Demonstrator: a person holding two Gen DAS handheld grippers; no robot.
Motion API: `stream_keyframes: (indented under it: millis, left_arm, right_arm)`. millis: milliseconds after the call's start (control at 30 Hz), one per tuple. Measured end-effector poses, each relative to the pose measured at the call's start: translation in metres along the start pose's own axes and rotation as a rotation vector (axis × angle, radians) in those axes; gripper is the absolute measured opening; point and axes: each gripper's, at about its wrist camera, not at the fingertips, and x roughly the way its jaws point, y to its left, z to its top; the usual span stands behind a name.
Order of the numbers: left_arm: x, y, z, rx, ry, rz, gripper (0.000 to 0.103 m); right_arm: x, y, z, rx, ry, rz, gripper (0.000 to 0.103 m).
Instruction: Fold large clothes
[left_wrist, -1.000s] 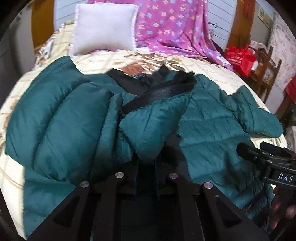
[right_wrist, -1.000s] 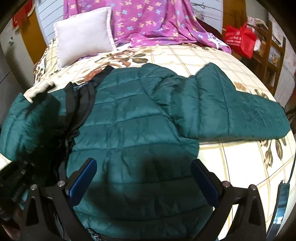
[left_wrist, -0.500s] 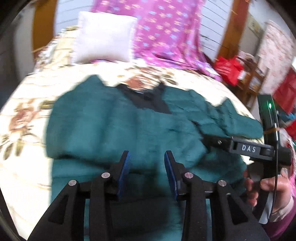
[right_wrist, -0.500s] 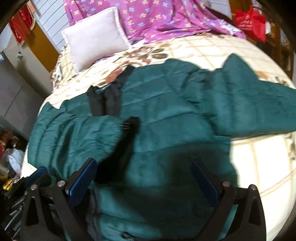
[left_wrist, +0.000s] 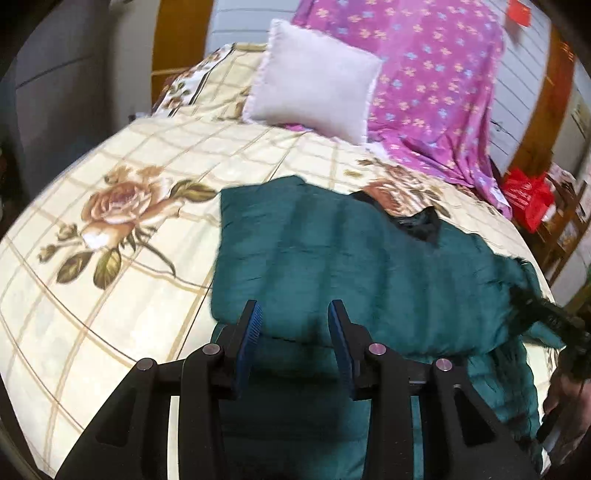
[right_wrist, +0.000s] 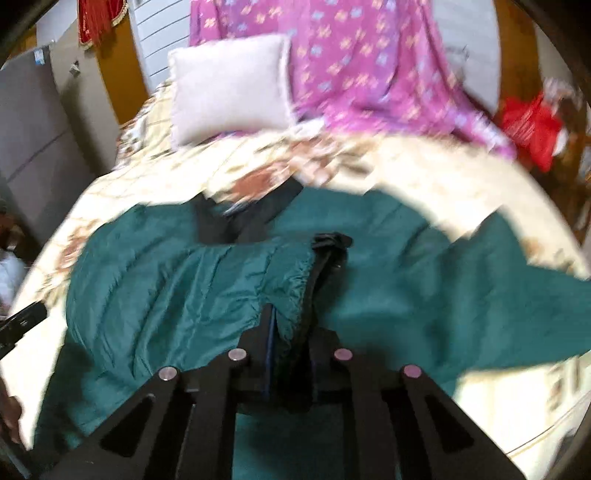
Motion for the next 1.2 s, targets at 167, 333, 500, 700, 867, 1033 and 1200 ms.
stream_keyframes:
  millis: [167, 333, 500, 700, 867, 1033, 1200]
  left_arm:
    - [0.03, 0.002, -0.004, -0.017, 0.046, 0.05, 0.018]
    - [0.035, 0.002, -0.002, 0.003, 0.046, 0.085, 0.018]
    - [0.028, 0.001, 0.004, 0.019, 0.017, 0.105, 0.018]
    - [0.031, -0.008, 0.018, 0.055, -0.006, 0.139, 0.018]
    - [0.051, -0.012, 0.027, 0.067, 0.013, 0.17, 0.018]
    - [0.07, -0.009, 0.023, 0.069, 0.031, 0.183, 0.018]
    - [0.076, -0.012, 0.021, 0.096, 0.027, 0.188, 0.018]
  right_arm:
    - [0.035, -0.019, 0.009, -0.02, 0.022, -0.116, 0.014]
    - [0.068, -0.021, 0.0, -0.035, 0.07, -0.155, 0.02]
    - [0.04, -0.033, -0.007, 0.047, 0.051, -0.148, 0.057]
    - [0.0, -0.021, -0.005, 0.043, -0.026, -0.001, 0.057]
    - [0.01, -0.003, -0.001, 0.031, 0.01, 0.135, 0.057]
    - [0.049, -0.001, -0.01, 0.011, 0.088, 0.103, 0.057]
    - [0.076, -0.018, -0.01, 0.066, 0.097, 0.063, 0.056]
